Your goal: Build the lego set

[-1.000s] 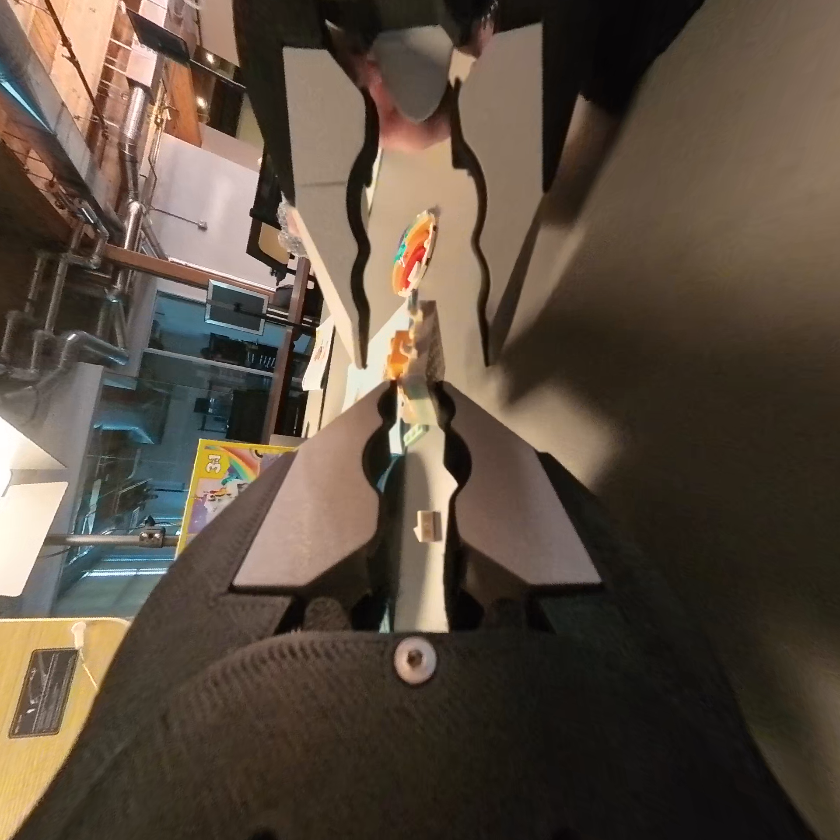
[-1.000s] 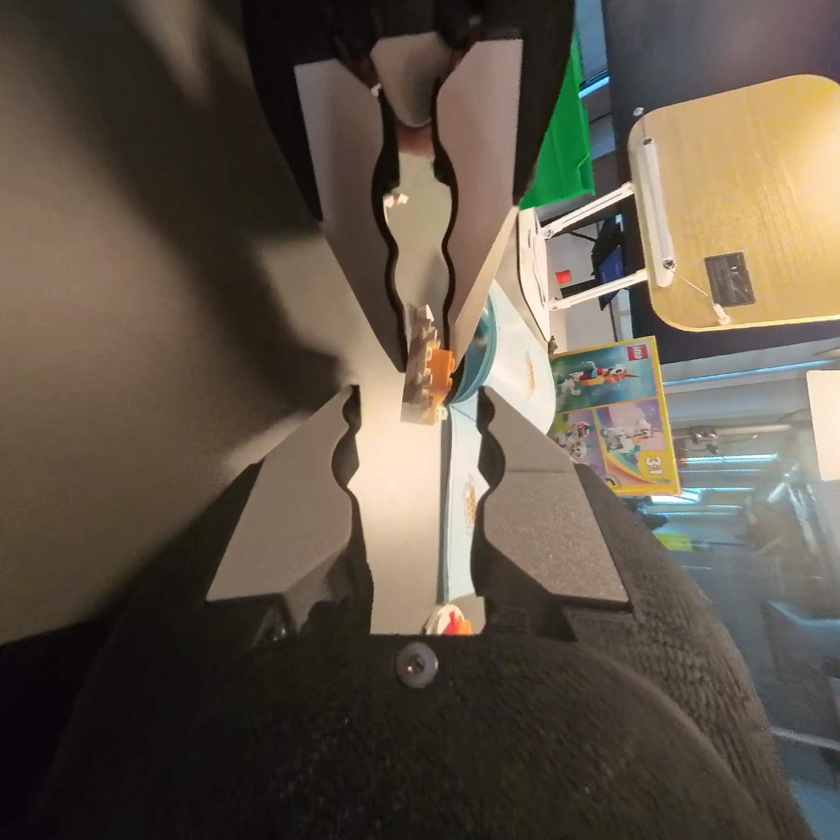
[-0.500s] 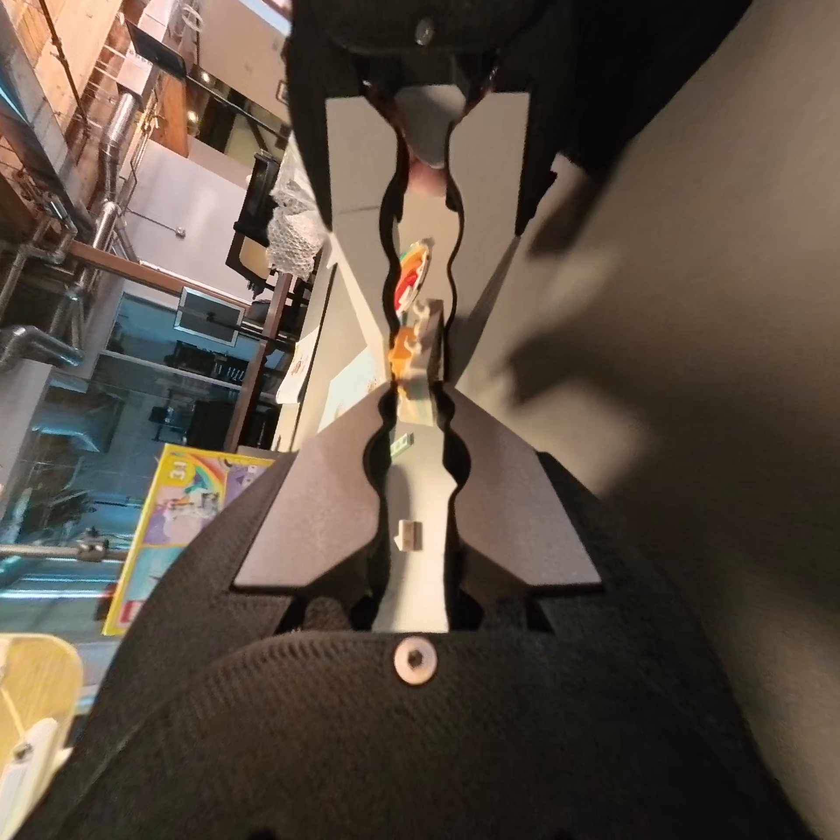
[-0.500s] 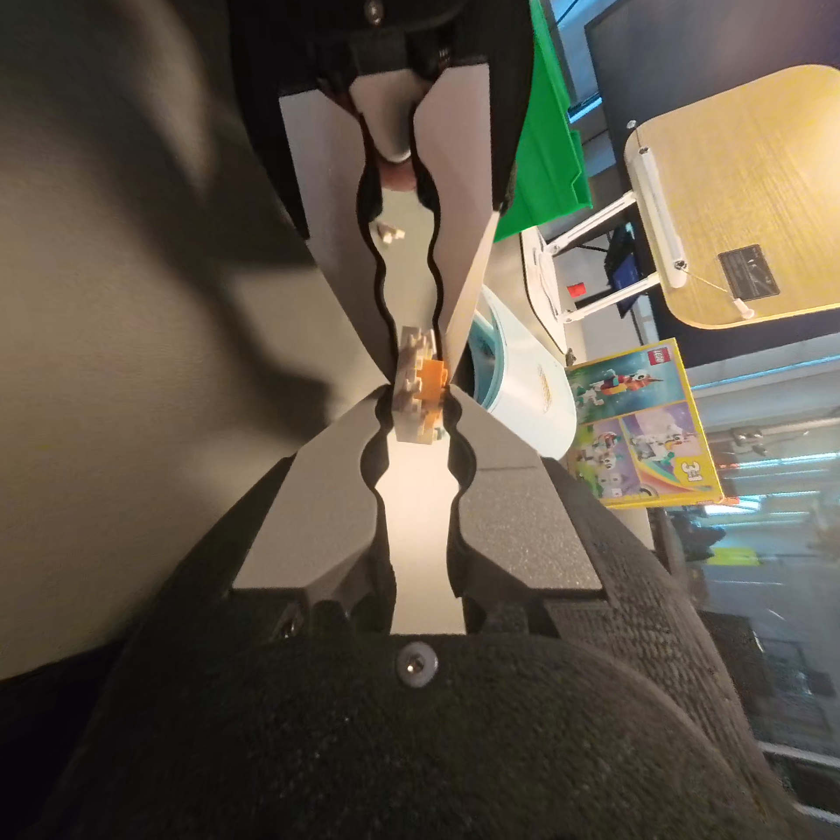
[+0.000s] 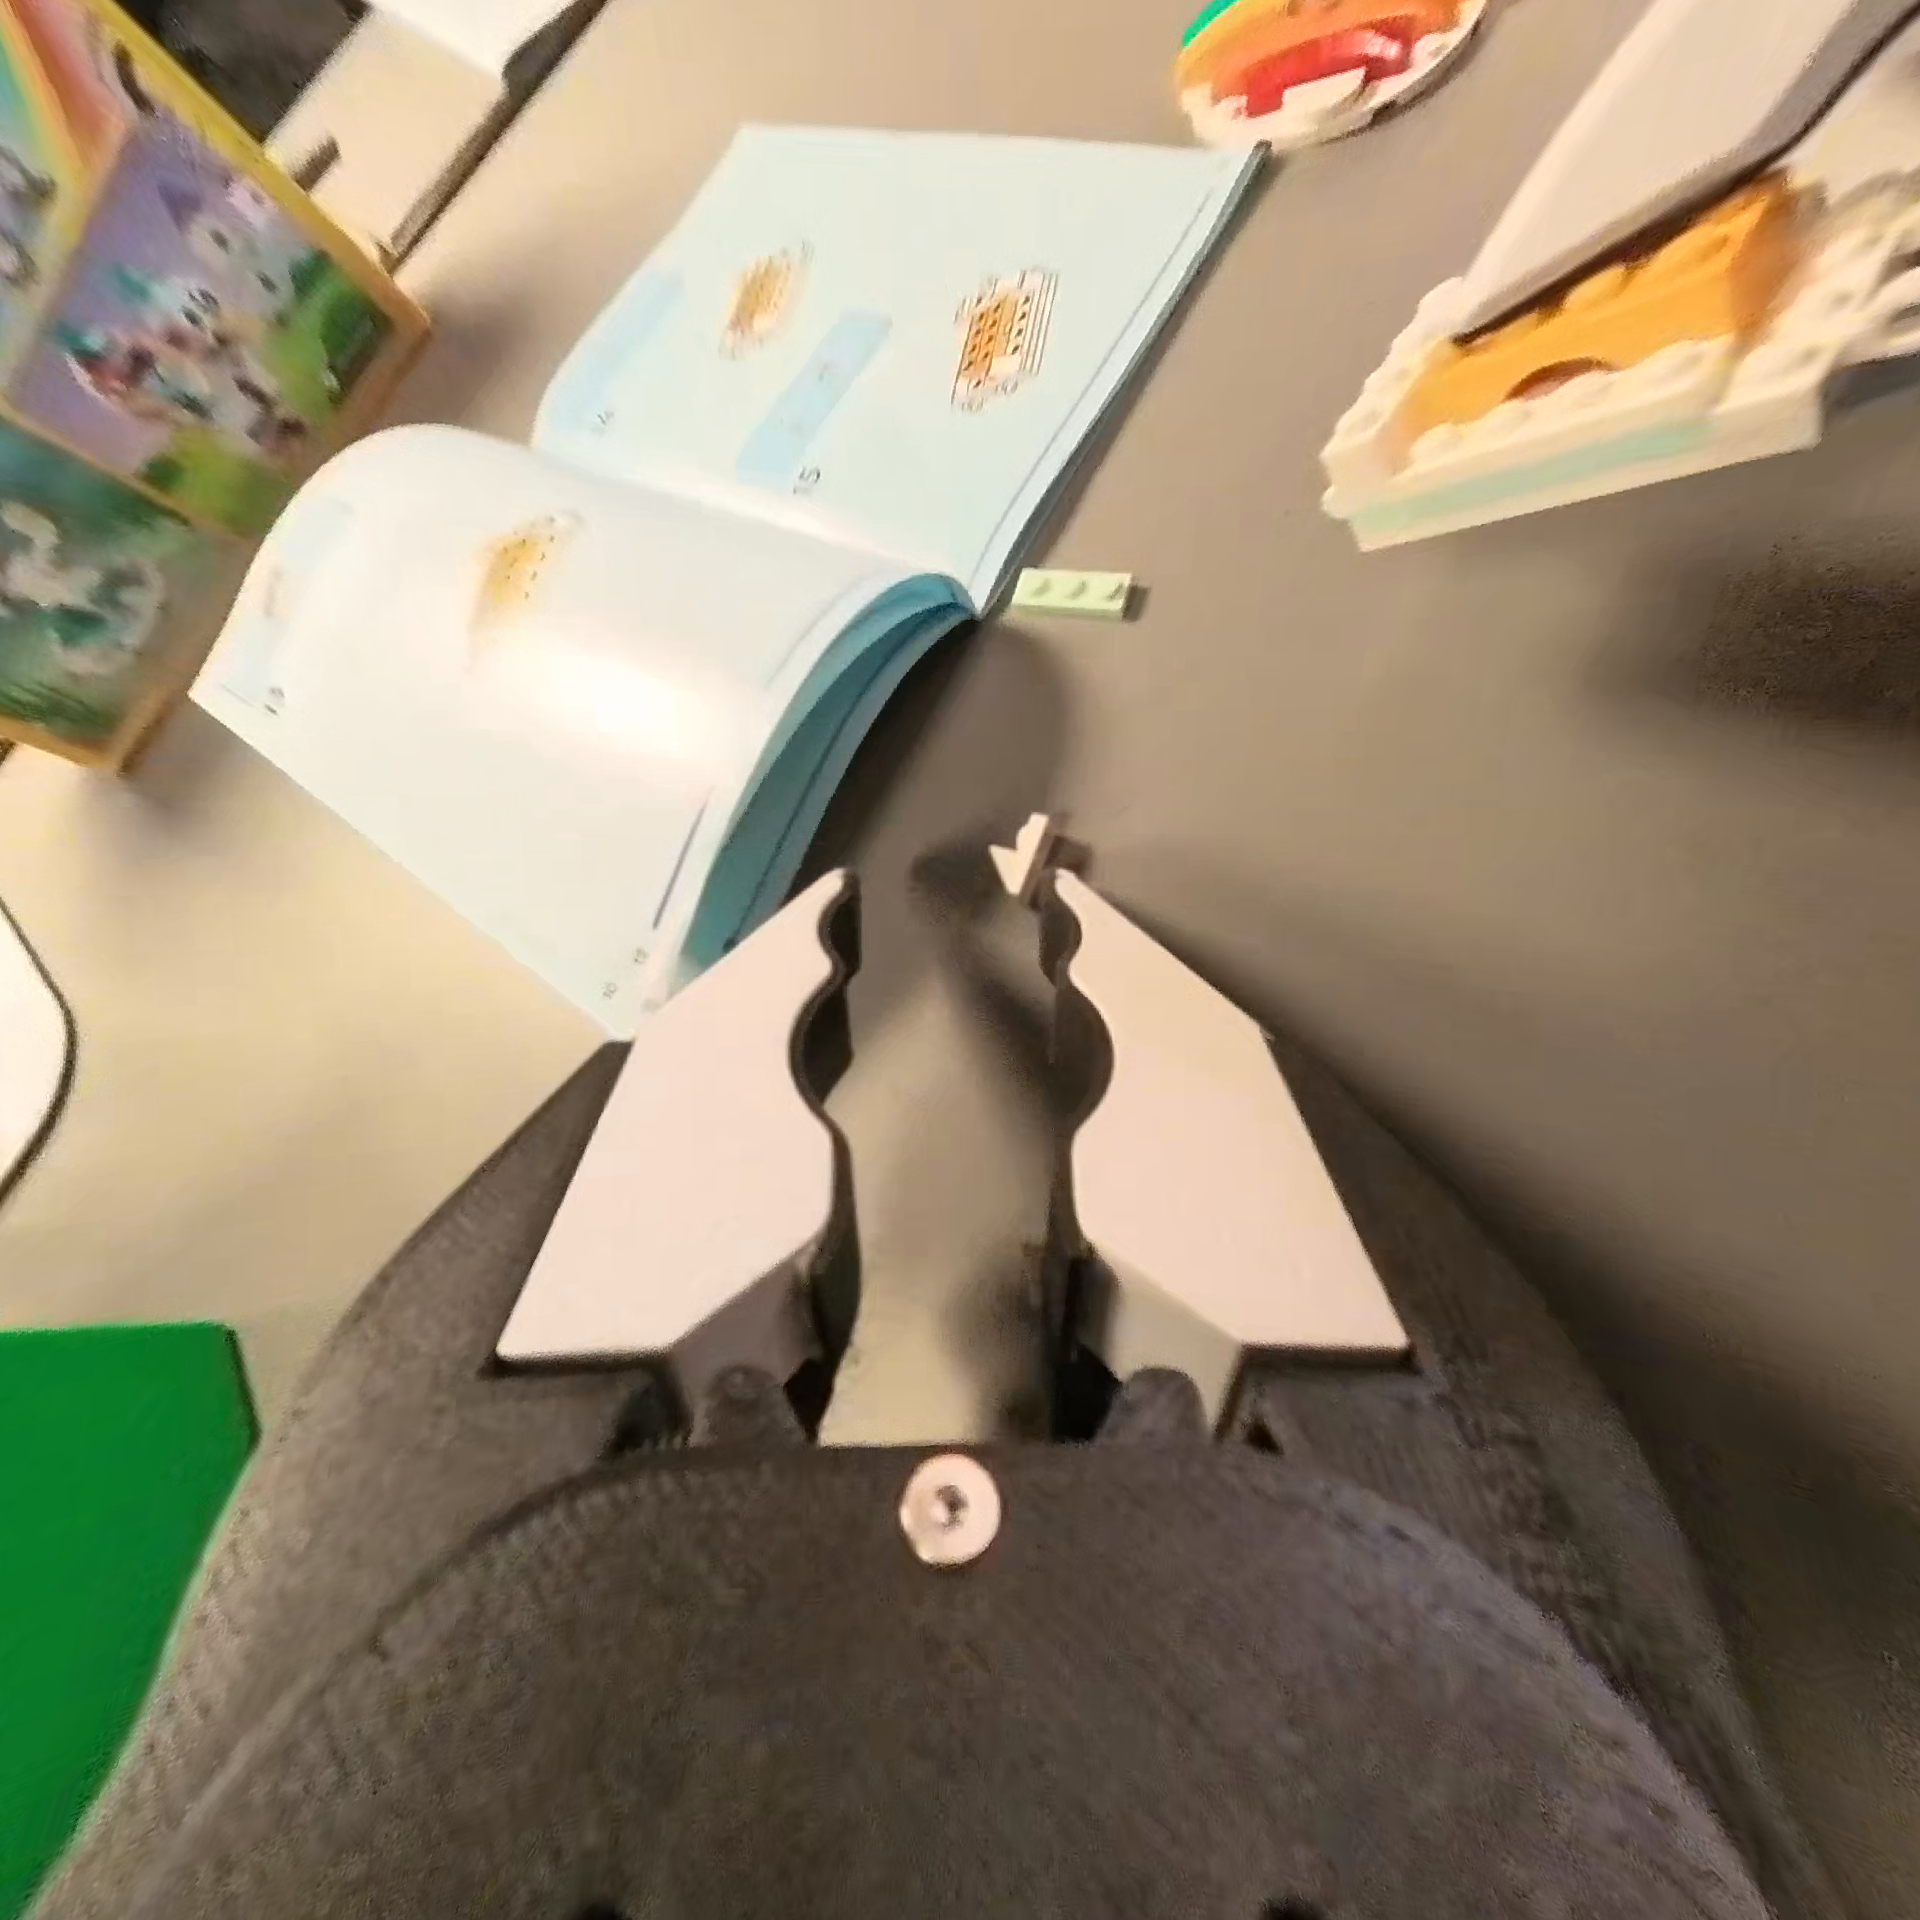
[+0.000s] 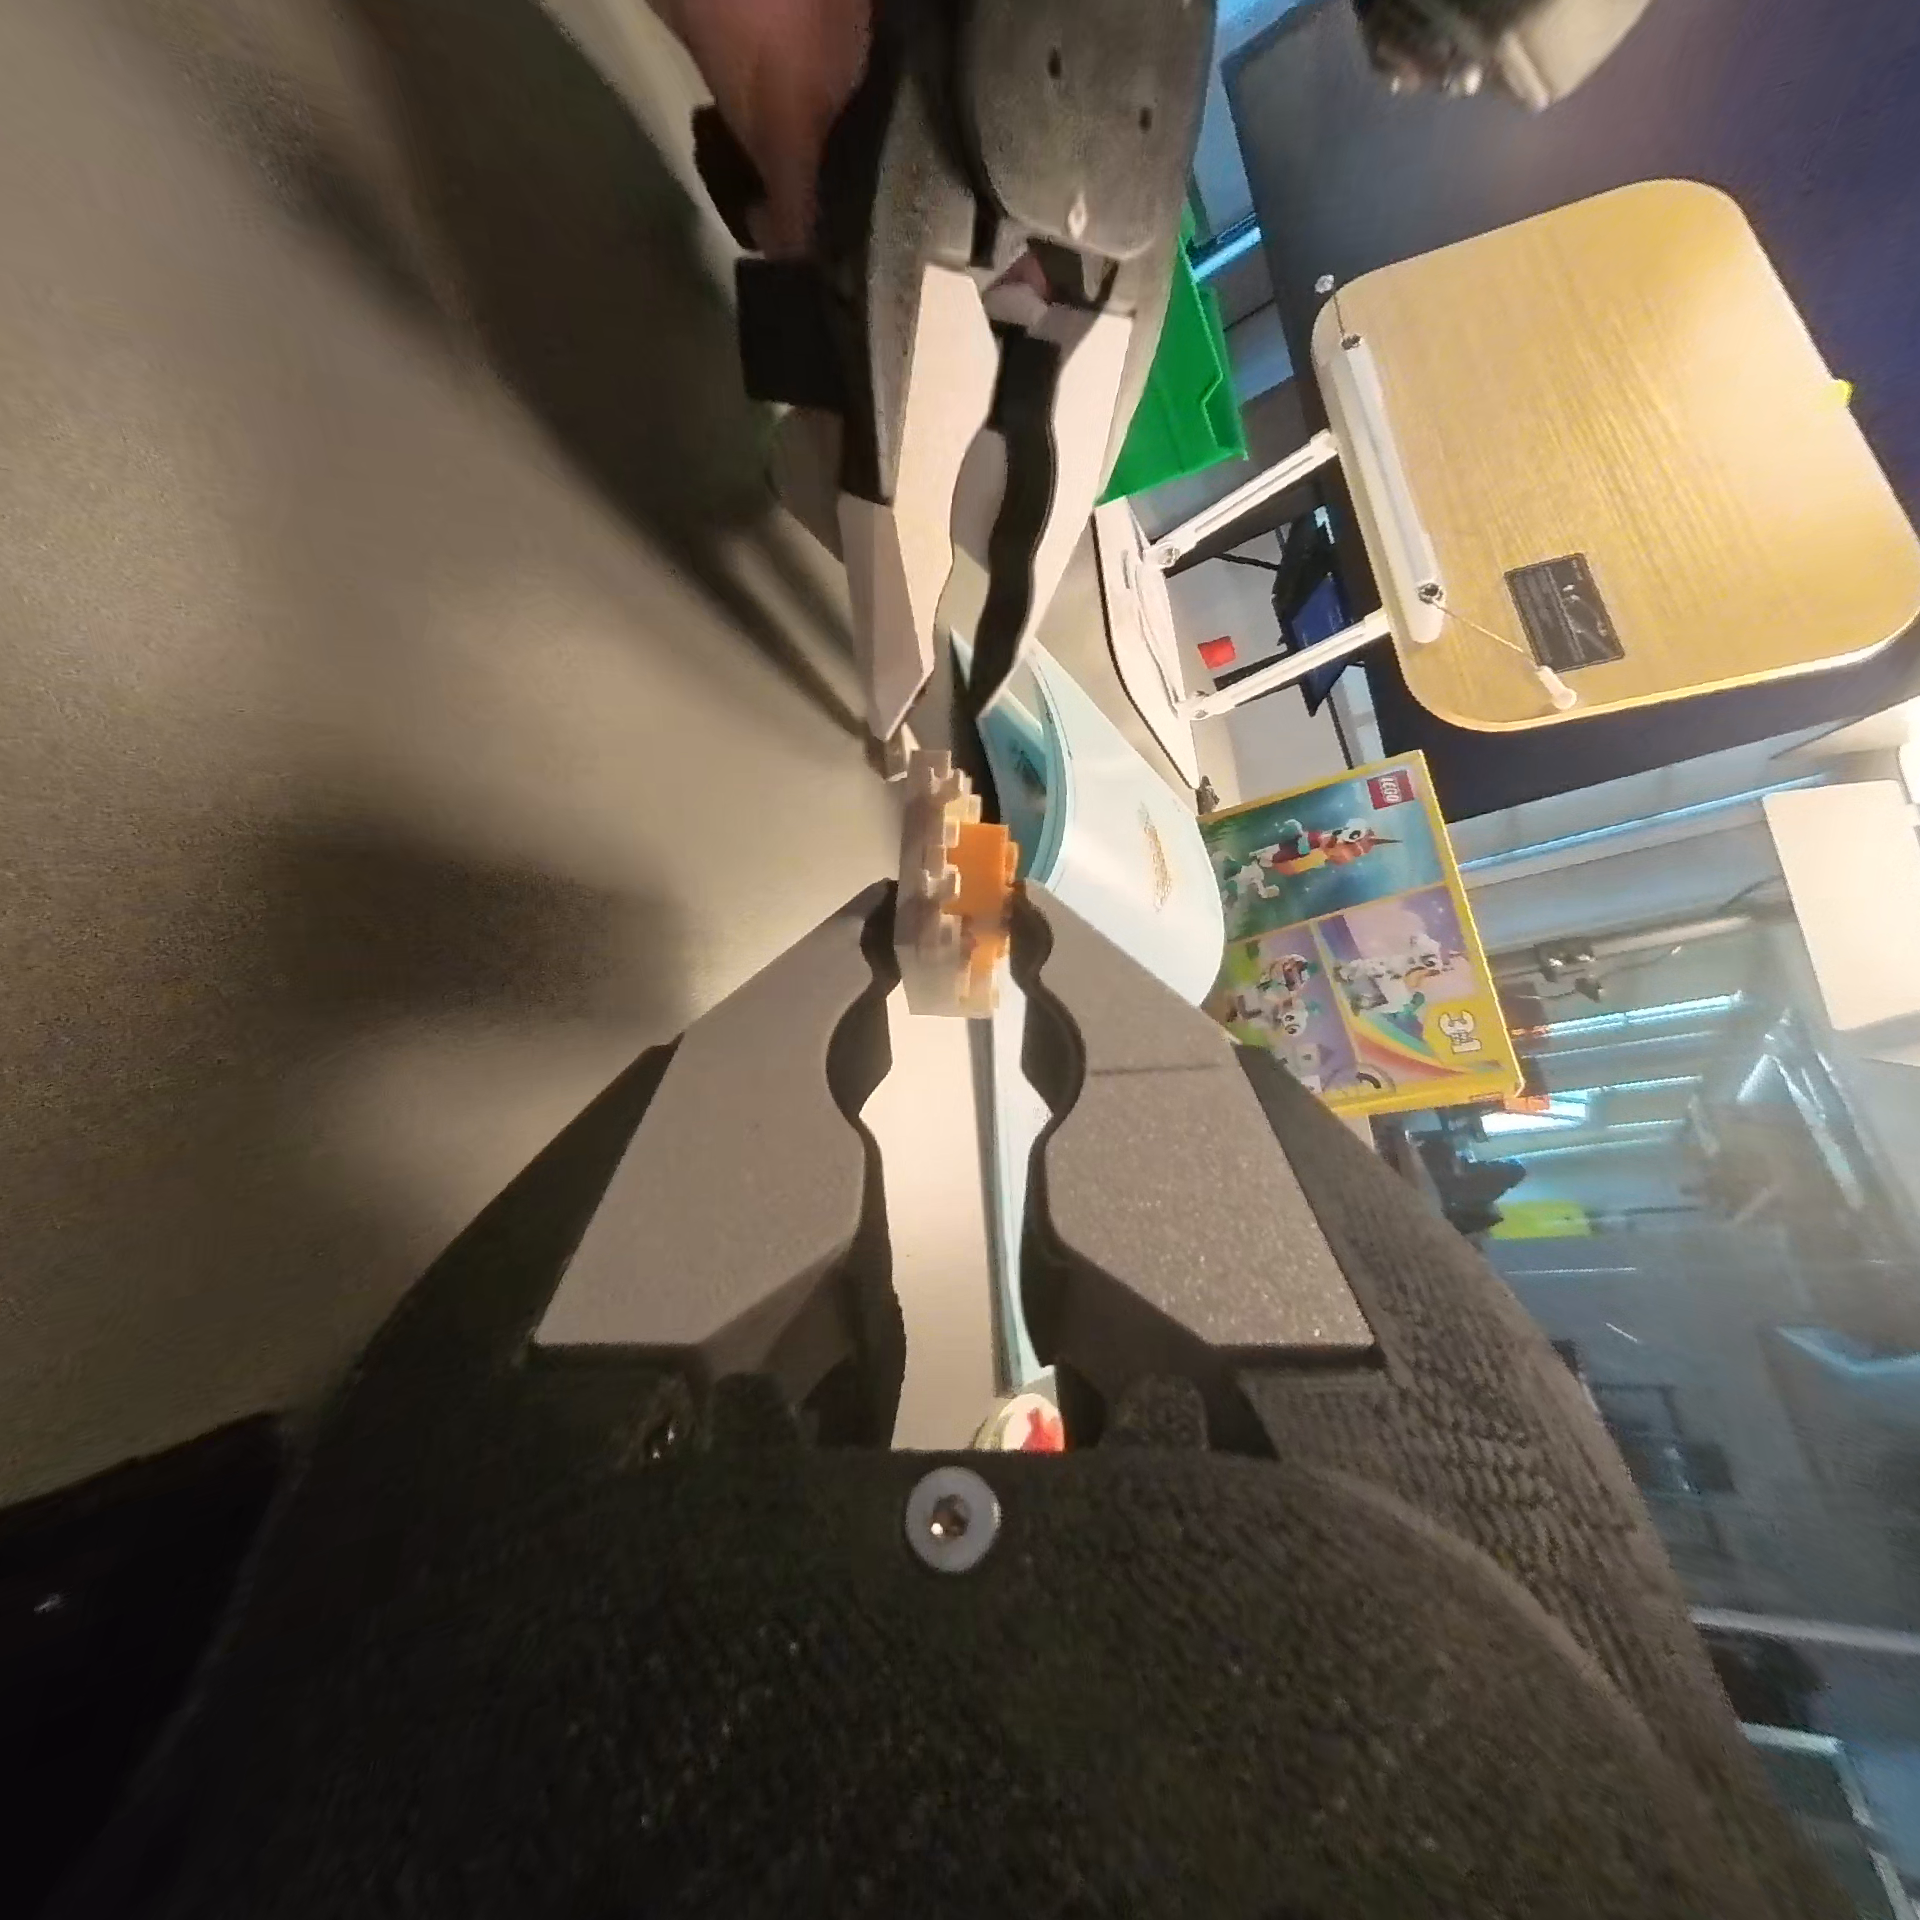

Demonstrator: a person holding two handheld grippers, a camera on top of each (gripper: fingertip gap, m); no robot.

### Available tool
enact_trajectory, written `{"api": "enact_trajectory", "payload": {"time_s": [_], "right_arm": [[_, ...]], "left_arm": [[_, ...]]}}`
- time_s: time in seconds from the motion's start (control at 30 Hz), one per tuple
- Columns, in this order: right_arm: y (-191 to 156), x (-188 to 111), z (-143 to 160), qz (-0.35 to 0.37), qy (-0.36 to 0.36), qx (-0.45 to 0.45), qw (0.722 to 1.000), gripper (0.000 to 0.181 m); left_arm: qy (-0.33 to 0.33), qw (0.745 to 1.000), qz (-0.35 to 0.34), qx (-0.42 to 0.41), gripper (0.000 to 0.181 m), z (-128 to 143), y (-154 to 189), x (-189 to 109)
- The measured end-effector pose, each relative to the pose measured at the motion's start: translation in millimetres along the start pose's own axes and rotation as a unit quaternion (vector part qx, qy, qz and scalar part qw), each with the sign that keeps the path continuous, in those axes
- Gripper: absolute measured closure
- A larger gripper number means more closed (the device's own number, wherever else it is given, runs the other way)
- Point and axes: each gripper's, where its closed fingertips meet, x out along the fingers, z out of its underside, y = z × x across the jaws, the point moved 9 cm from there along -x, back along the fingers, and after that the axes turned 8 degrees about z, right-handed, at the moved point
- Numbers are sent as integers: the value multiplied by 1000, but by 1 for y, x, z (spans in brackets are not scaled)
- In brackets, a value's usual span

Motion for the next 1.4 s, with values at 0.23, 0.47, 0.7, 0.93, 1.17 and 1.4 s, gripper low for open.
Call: {"api": "enact_trajectory", "payload": {"time_s": [0.23, 0.47, 0.7, 0.93, 1.17, 1.4], "right_arm": [[2, 0, 3, 1, -3, 14, 1000, 163], [3, 0, 5, 0, -3, 25, 1000, 162], [3, 0, 5, -2, -4, 25, 1000, 163], [3, -1, 4, -7, 0, 30, 1000, 163], [4, 0, 4, -11, -5, 49, 999, 163], [6, 1, 5, -27, -16, 80, 996, 163]], "left_arm": [[-23, 999, 36, -24, 158, 0, -5, 0], [-21, 998, 52, -27, 164, 0, 2, 0], [-18, 999, 48, -16, 170, -2, 3, 2], [-20, 999, 47, 5, 176, -3, 2, 6], [82, 985, -30, 149, 178, -28, 29, -9], [146, 930, -109, 318, 178, -41, 68, -17]]}}
